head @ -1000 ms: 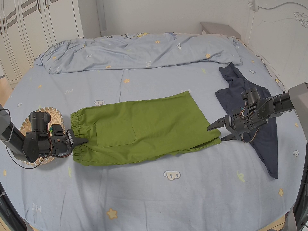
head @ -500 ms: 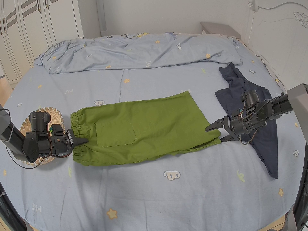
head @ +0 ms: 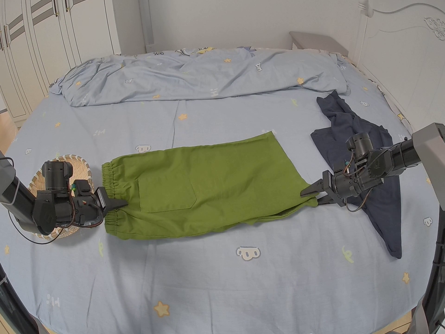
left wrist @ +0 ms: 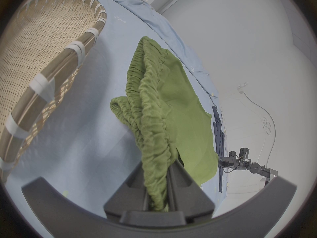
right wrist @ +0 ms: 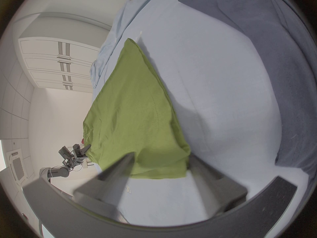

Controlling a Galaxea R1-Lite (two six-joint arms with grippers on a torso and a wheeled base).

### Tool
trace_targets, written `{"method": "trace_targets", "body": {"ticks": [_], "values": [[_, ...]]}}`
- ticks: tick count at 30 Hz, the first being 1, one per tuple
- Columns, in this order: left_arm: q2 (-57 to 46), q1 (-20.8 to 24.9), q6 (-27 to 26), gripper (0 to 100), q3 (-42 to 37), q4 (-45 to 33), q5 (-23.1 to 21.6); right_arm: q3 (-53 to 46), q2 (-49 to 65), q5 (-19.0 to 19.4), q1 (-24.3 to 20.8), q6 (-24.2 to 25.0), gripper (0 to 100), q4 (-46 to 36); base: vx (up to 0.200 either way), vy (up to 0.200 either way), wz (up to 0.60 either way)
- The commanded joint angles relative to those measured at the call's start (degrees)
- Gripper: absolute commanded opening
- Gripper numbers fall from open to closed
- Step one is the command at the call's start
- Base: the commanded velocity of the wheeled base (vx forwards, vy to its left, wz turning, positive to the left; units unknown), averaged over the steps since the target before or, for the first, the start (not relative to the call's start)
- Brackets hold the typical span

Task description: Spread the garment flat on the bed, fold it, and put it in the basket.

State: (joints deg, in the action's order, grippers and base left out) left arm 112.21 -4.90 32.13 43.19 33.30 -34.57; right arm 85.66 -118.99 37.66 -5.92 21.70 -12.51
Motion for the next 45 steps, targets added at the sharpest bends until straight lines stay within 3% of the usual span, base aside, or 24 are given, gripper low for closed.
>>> {"method": "trace_targets", "body": {"ticks": [1,12,15,22,23,25,27,28,33,38,45], "values": [[-0.07,-0.11,0.03,0,-0.04,0.01,0.03,0.12,-0.71,0.05,0.21,0.01,0,0.03,0.000,0.000,0.00],[-0.07,-0.72,0.03,0,0.05,0.01,-0.06,-0.23,0.43,-0.39,0.56,-0.17,0,-0.50,0.000,0.000,0.00],[-0.42,-0.90,-0.05,0,-0.04,-0.79,-0.06,-3.75,6.58,-0.48,-0.32,-0.87,0,-1.99,0.000,0.000,0.00],[-2.79,-1.08,-6.38,0,-1.62,-8.96,-0.06,-9.11,14.93,-0.48,-1.55,-1.04,0,-5.60,0.000,0.000,0.00],[-4.28,-1.43,-9.55,0,-3.03,-11.68,-0.14,-12.45,18.09,-1.71,-1.46,-1.31,0,-7.18,0.000,0.000,0.00],[-5.60,-1.69,-10.60,0,-4.70,-12.12,-0.14,-17.20,20.99,-4.43,-1.37,-2.71,0,-7.18,0.000,0.000,0.00],[-5.60,-1.69,-10.60,0,-4.70,-12.12,-0.14,-17.20,20.99,-4.43,-1.37,-2.71,0,-7.18,0.000,0.000,0.00],[-7.89,-1.52,-10.86,0,-7.42,-12.21,-0.14,-24.32,24.33,-8.74,-1.63,-4.91,0,-7.00,0.000,0.000,0.00],[-10.96,-1.78,-13.15,0,-12.52,-12.21,-0.14,-35.04,29.61,-9.09,-3.13,-5.88,0,-5.69,0.000,0.000,0.00],[-13.78,-4.59,-17.63,0,-18.76,-12.21,-0.14,-49.54,37.25,-9.44,-7.87,-5.18,0,0.11,0.000,0.000,0.00],[-14.83,-6.35,-20.36,0,-22.01,-12.21,-0.14,-54.81,39.19,-9.44,-10.25,-4.38,0,2.93,0.000,0.000,0.00]]}}
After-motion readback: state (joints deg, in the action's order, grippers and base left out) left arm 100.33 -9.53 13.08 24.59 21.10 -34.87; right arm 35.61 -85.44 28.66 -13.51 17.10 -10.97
